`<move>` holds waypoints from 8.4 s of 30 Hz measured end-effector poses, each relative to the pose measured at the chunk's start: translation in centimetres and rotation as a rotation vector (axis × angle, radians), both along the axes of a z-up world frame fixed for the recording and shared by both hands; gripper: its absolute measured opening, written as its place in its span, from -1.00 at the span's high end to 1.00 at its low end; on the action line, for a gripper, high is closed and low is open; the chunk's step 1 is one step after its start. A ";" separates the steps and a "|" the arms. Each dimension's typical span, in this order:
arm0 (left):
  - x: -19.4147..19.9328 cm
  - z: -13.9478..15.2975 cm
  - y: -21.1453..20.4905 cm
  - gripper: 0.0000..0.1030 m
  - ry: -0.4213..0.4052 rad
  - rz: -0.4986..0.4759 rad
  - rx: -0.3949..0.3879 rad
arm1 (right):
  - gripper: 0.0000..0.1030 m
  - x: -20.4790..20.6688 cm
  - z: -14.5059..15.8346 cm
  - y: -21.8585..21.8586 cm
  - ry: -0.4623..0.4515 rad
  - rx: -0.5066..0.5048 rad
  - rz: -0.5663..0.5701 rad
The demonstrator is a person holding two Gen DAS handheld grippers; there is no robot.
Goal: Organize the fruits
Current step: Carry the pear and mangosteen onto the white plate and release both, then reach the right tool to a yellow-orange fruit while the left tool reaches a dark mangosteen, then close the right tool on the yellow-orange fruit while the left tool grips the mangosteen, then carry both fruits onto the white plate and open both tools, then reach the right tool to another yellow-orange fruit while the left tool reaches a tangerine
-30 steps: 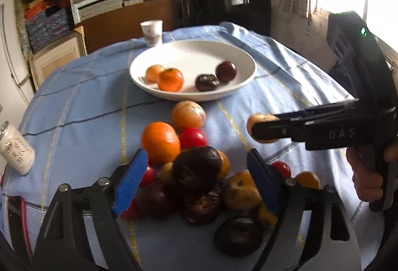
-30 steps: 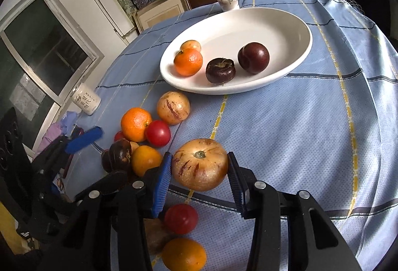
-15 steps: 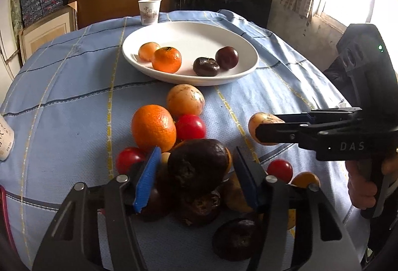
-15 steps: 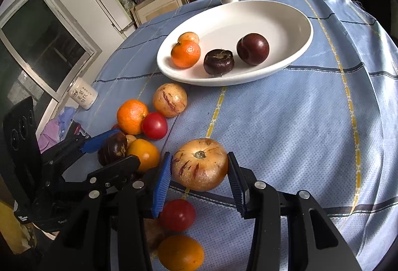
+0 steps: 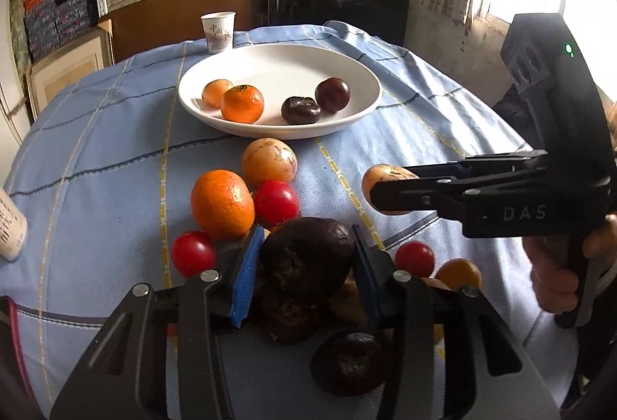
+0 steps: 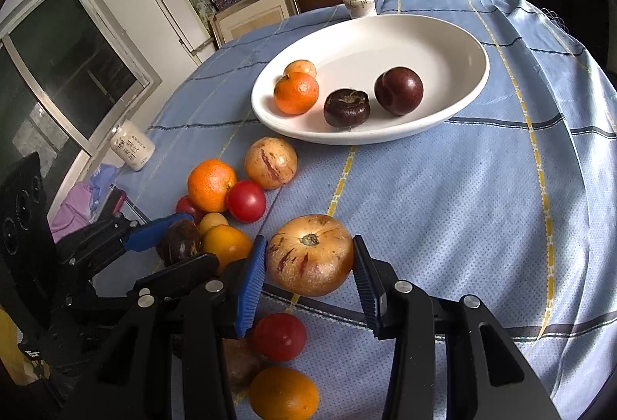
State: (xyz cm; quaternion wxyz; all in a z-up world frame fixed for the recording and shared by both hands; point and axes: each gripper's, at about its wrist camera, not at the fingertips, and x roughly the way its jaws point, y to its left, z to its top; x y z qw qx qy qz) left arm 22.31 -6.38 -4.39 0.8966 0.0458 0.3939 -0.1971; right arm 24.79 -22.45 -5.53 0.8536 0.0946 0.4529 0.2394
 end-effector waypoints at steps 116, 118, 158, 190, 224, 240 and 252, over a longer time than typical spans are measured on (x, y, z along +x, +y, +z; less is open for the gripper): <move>1.7 0.6 9.9 -0.91 0.029 0.501 -0.020 | 0.27 -8.1 -0.9 0.9 -0.218 -0.336 0.551; 1.0 0.7 9.5 -0.91 0.029 0.438 -0.032 | 0.27 -7.4 -0.4 0.2 -0.208 -0.288 0.517; -4.7 -2.7 -0.2 0.11 0.177 -0.060 0.054 | 0.27 -5.0 0.9 -2.7 -0.165 -0.157 0.329; 16.9 7.1 0.6 0.17 0.036 0.119 -0.031 | 0.27 10.2 1.3 1.4 -0.291 -0.158 -0.077; 2.7 3.7 8.7 -0.91 -0.142 0.521 0.034 | -0.43 0.4 2.7 2.8 -0.199 -0.048 0.127; 2.7 3.3 11.1 -0.91 -0.069 0.588 -0.062 | -0.24 -1.5 -0.3 7.2 -0.101 -0.149 0.286; 2.3 3.5 10.6 -0.91 -0.079 0.564 -0.053 | 0.02 -1.0 -0.9 7.2 -0.078 -0.131 0.273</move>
